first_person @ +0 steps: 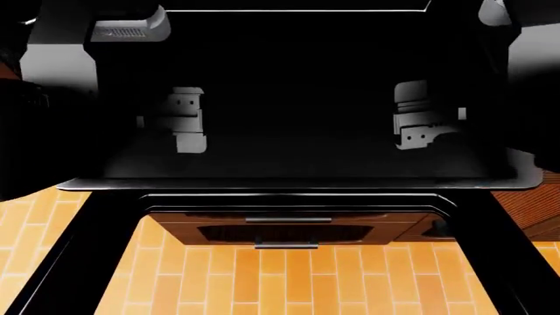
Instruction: Fully slide the oven rack out.
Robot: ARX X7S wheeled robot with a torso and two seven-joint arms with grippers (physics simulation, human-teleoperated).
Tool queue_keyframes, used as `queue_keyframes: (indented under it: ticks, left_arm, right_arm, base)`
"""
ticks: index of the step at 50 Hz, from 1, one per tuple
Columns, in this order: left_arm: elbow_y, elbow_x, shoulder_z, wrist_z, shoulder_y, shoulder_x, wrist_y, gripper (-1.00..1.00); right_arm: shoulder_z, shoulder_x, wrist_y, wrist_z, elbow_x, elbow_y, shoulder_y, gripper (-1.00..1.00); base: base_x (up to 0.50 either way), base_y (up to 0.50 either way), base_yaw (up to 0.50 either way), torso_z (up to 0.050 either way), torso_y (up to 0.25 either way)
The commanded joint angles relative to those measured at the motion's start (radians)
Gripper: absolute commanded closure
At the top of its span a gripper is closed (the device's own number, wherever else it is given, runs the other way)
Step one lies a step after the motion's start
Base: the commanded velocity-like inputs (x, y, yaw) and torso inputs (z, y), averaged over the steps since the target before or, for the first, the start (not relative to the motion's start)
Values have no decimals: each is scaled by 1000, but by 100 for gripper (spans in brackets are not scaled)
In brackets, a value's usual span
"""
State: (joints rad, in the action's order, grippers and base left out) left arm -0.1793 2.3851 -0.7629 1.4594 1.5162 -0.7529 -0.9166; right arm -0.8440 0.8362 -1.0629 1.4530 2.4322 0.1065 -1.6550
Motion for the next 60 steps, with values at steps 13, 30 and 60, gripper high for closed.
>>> queue_keyframes:
  ticks: [13,30,60]
  left_arm:
    - [108,-34,-117,13,-14,65,11,-100]
    - [22,1,-161,31,-122,38,85,-100]
    - [-79,-30,-208,-3,-265,-44,163,-100]
  right_arm:
    - [-109,-80,-8,-53,-45,-179,54,-100]
    - [-141,-55,38,-84,-76,-131,186,-100]
    - [-176,-5,92,-122,-111,-50,344,-100]
  base:
    - [0,0,0,0,0]
    - [0,0,0,0,0]
    - [-2,0,1,0,-5]
